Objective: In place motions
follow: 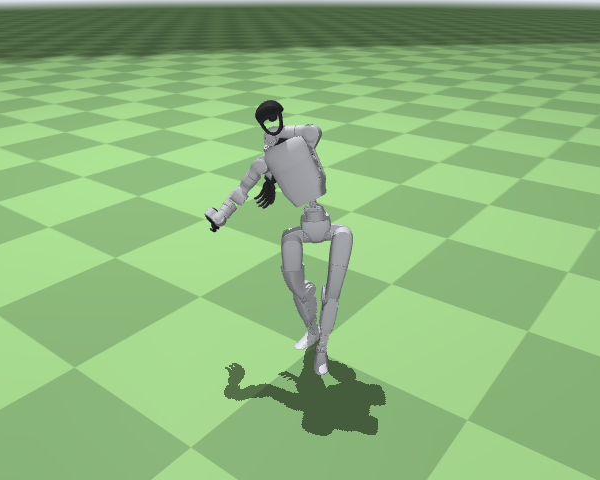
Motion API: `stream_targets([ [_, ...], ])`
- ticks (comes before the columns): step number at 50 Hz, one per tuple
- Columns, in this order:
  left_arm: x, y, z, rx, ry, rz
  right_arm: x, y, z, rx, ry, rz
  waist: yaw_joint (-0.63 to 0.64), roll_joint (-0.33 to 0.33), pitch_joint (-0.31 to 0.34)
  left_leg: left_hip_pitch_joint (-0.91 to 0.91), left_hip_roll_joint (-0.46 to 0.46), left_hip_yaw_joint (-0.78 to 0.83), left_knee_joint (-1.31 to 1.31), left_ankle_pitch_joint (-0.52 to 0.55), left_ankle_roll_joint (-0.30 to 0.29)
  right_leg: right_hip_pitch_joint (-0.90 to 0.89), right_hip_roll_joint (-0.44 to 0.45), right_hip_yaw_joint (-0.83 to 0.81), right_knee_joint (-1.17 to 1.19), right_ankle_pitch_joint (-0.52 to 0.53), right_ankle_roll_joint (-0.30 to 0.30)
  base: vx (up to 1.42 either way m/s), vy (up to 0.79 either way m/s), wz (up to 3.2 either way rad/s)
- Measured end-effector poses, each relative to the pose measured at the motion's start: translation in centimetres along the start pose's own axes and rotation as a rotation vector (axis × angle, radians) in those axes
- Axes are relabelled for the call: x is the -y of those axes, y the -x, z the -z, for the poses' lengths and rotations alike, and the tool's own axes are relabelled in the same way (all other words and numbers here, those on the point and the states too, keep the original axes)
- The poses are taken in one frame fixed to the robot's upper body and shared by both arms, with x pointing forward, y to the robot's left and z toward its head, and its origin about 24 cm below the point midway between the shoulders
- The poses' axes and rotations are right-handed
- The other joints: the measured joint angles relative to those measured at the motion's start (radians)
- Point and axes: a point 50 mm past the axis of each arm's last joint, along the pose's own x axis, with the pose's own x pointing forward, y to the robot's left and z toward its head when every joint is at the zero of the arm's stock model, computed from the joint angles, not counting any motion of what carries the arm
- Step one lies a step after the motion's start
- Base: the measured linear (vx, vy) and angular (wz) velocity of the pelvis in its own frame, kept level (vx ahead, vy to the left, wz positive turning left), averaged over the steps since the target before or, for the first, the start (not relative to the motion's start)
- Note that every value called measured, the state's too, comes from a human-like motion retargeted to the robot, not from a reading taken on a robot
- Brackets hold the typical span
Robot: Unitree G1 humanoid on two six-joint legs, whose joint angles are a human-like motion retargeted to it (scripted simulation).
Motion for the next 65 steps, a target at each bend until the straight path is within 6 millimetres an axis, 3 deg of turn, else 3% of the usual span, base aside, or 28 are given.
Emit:
stream_targets([
  [2, 0.7, -0.1, 0.4, -0.022, -0.02, -0.032, -1.1, 0.6, -0.1, 0.043, -0.048, -0.035, -0.067, 0.007, -0.023, 0.018, -0.001, 0.011, -0.005, -0.007, 0.008, 0.002, -0.009, 0.016, 0.005, 0.003, -0.005, 0.27, -0.08, -0.57],
  [8, 0.4, -0.1, 0.3, -0.014, -0.047, -0.131, -1.8, 1.7, -0.1, 0.12, -0.101, -0.083, -0.302, 0.021, -0.027, 0.099, 0.057, 0.106, -0.02, -0.051, 0.015, 0.005, -0.005, 0.147, 0.022, 0.021, -0.032, 0.24, -0.2, -1.43],
  [15, -1.0, 0.1, -0.5, 0.041, -0.033, -0.184, -1.2, 3.7, 0.5, 0.121, -0.113, -0.097, -0.584, 0.032, 0.042, 0.208, 0.157, 0.249, -0.039, -0.111, 0.01, 0.012, 0.048, 0.323, 0.032, 0.05, -0.06, 0.07, -0.29, -1.56],
  [20, -1.5, 0.3, -1.3, 0.084, -0.03, -0.182, -2.1, 4.9, 0.4, 0.115, -0.162, -0.095, -0.757, 0.036, 0.1, 0.275, 0.218, 0.358, -0.051, -0.148, -0.001, 0.001, 0.088, 0.443, 0.034, 0.085, -0.076, -0.09, -0.27, -1.52],
  [25, -1.3, 0.5, -2.8, 0.152, -0.045, -0.158, -4.0, 5.5, -0.4, 0.135, -0.241, -0.097, -0.816, 0.037, 0.129, 0.306, 0.251, 0.436, -0.061, -0.169, -0.012, -0.026, 0.111, 0.535, 0.032, 0.118, -0.082, -0.12, -0.21, -1.22],
  [30, 0.3, 0.7, -4.4, 0.227, -0.048, -0.065, -7.3, 5.4, -2.5, 0.207, -0.372, -0.139, -0.832, 0.036, 0.151, 0.338, 0.279, 0.501, -0.067, -0.183, -0.022, -0.045, 0.135, 0.612, 0.042, 0.142, -0.088, -0.12, -0.13, -0.95],
  [35, 0.8, 0.7, -4.5, 0.238, -0.053, 0.008, -9.6, 5.2, -4.6, 0.31, -0.465, -0.235, -0.822, 0.035, 0.121, 0.363, 0.293, 0.545, -0.072, -0.194, -0.033, -0.051, 0.151, 0.662, 0.045, 0.154, -0.091, -0.05, -0.04, -0.58],
  [39, 1.2, 0.6, -4.0, 0.217, -0.081, 0.042, -10.0, 5.3, -5.1, 0.351, -0.48, -0.303, -0.828, 0.034, 0.098, 0.374, 0.294, 0.561, -0.075, -0.198, -0.038, -0.051, 0.154, 0.683, 0.043, 0.159, -0.094, 0.01, -0.02, -0.21],
  [45, 1.8, 0.2, -2.6, 0.137, -0.108, 0.042, -8.9, 5.5, -4.3, 0.342, -0.433, -0.323, -0.845, 0.036, 0.11, 0.383, 0.294, 0.56, -0.079, -0.201, -0.042, -0.052, 0.154, 0.696, 0.051, 0.154, -0.092, 0.0, 0.0, 0.0],
  [53, 3.4, -0.2, -0.1, 0.02, 0.064, 0.108, -4.7, 5.2, -1.7, 0.273, -0.291, -0.22, -0.751, 0.034, 0.125, 0.377, 0.279, 0.527, -0.075, -0.2, -0.038, -0.06, 0.134, 0.676, 0.071, 0.144, -0.091, -0.01, 0.01, 0.08],
  [59, 3.6, -0.2, 0.2, 0.007, 0.13, 0.102, -1.5, 5.4, 0.1, 0.197, -0.168, -0.177, -0.757, 0.032, 0.131, 0.364, 0.267, 0.517, -0.072, -0.194, -0.039, -0.065, 0.115, 0.658, 0.078, 0.137, -0.087, 0.0, 0.01, 0.2],
  [65, 3.1, -0.2, -0.1, 0.021, 0.059, 0.04, -0.3, 5.2, 0.5, 0.188, -0.123, -0.167, -0.789, 0.032, 0.125, 0.346, 0.26, 0.503, -0.07, -0.189, -0.038, -0.068, 0.105, 0.637, 0.067, 0.14, -0.087, 0.02, -0.02, 0.21],
])
